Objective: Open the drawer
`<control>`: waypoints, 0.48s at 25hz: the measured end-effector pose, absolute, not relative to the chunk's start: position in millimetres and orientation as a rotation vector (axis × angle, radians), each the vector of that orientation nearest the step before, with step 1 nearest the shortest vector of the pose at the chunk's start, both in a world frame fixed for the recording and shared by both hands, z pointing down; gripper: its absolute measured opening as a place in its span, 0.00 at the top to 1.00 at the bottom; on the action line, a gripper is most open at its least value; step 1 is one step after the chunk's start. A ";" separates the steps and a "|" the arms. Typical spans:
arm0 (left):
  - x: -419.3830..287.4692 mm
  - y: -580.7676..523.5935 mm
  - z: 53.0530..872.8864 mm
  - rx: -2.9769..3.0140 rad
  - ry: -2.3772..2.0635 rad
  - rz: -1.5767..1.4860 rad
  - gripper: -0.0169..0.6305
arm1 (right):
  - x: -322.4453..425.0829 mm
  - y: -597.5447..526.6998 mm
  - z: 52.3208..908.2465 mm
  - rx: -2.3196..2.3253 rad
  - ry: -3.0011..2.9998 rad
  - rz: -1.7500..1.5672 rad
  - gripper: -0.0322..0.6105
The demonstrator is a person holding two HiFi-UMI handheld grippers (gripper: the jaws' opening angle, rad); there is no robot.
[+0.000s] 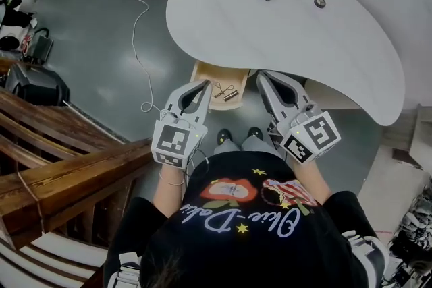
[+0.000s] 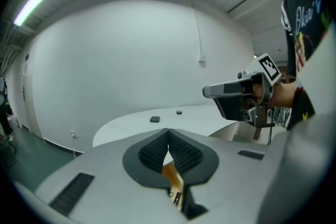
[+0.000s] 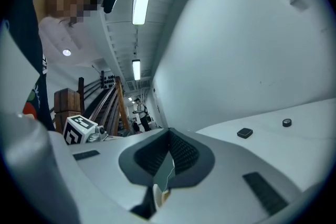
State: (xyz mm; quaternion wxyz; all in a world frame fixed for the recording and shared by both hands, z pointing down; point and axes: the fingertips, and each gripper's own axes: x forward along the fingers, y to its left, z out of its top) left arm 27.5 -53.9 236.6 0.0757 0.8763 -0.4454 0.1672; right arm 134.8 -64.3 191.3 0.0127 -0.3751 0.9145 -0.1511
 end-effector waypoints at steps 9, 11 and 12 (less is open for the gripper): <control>34.9 -54.4 223.1 2.652 -1.366 0.531 0.97 | 148.9 -62.3 177.5 -1.176 2.811 -0.418 0.95; 37.4 -52.7 223.9 2.657 -1.361 0.550 0.96 | 151.3 -60.8 180.8 -1.181 2.802 -0.436 0.95; 37.4 -52.3 224.5 2.659 -1.362 0.559 0.96 | 151.7 -60.5 182.5 -1.182 2.800 -0.444 0.95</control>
